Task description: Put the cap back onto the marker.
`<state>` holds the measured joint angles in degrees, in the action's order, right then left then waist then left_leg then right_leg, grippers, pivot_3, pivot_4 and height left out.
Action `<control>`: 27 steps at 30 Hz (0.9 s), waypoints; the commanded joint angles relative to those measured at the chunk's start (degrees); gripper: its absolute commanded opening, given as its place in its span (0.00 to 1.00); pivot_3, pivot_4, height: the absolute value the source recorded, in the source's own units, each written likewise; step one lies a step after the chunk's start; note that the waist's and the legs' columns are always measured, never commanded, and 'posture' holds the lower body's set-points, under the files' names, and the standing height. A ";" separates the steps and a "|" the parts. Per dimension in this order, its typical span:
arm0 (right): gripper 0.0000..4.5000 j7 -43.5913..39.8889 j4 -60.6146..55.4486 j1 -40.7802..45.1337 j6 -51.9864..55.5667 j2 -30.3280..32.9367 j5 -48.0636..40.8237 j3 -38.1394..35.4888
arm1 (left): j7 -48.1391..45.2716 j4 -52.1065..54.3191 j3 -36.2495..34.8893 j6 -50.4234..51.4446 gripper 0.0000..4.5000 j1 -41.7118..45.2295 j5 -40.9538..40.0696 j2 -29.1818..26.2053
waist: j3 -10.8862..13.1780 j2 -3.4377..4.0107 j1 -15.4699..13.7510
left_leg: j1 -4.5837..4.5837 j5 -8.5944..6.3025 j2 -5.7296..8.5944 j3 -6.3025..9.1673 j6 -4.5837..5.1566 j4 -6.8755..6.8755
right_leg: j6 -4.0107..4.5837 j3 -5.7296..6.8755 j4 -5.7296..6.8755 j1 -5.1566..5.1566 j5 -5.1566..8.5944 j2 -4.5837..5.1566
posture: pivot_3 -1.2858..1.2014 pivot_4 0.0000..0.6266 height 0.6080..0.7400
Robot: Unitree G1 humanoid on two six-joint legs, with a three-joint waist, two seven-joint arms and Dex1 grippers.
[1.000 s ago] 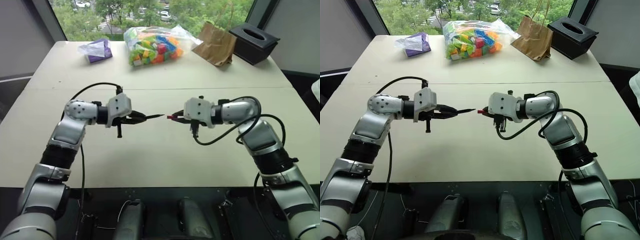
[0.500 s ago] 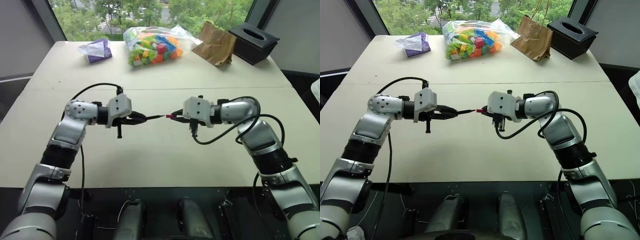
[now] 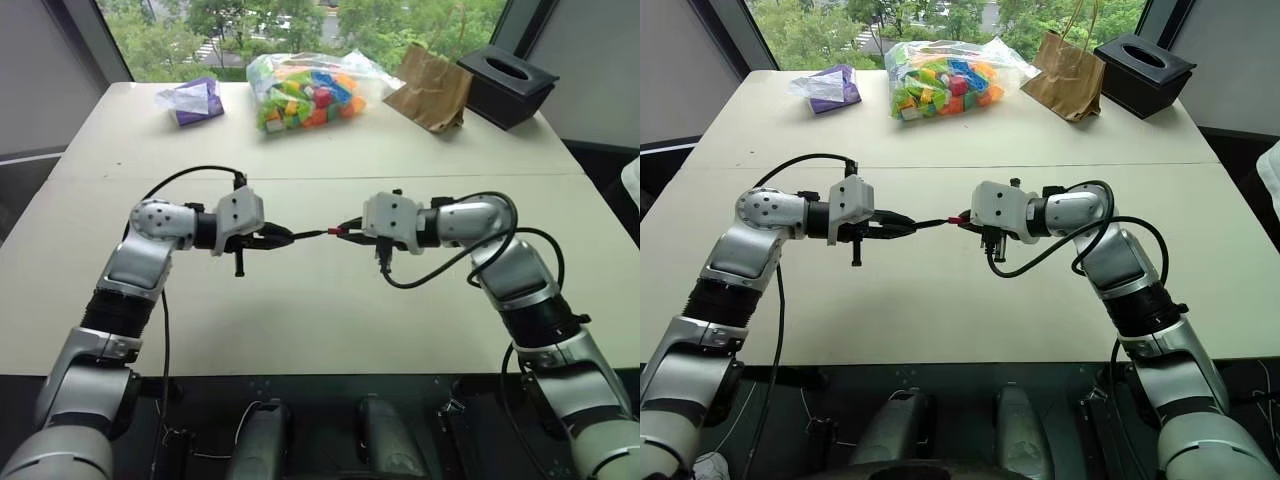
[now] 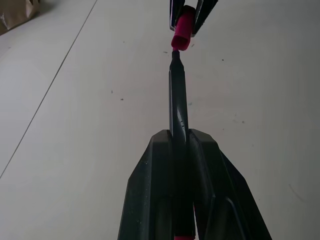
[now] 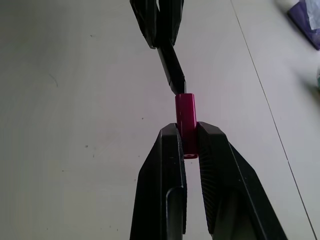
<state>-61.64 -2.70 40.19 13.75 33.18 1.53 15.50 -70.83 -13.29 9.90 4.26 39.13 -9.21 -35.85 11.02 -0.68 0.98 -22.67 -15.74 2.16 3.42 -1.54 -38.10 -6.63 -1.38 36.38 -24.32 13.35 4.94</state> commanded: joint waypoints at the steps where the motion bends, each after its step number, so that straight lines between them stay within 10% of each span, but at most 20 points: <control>1: 0.01 0.33 -1.65 1.71 -0.96 -0.30 -0.20 0.13 | 0.02 2.41 -0.88 0.09 0.00 1.35 -0.71 -0.15 | 0.00 0.00 0.01 | 0.00 0.00 0.00 0.00 0.00 0.00 | 0.00 0.00 0.00 0.00 0.00 0.00 | 0.52 0.24 1.00; 27: 0.01 0.23 -0.05 1.01 -2.37 3.70 -0.14 -0.30 | -0.36 3.41 -0.98 0.54 0.00 0.69 -0.65 -0.85 | 0.00 0.00 0.01 | -0.01 0.00 0.00 -0.01 0.00 0.00 | 0.00 0.00 0.00 0.00 0.00 -0.01 | 0.52 0.24 1.00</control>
<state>-61.83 -1.33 40.61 11.85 37.00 2.00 16.39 -71.02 -12.02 9.90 5.28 39.06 -9.24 -36.11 11.01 -0.68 0.99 -22.68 -15.74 2.16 3.41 -1.54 -38.10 -6.63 -1.38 36.38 -24.32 13.35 4.93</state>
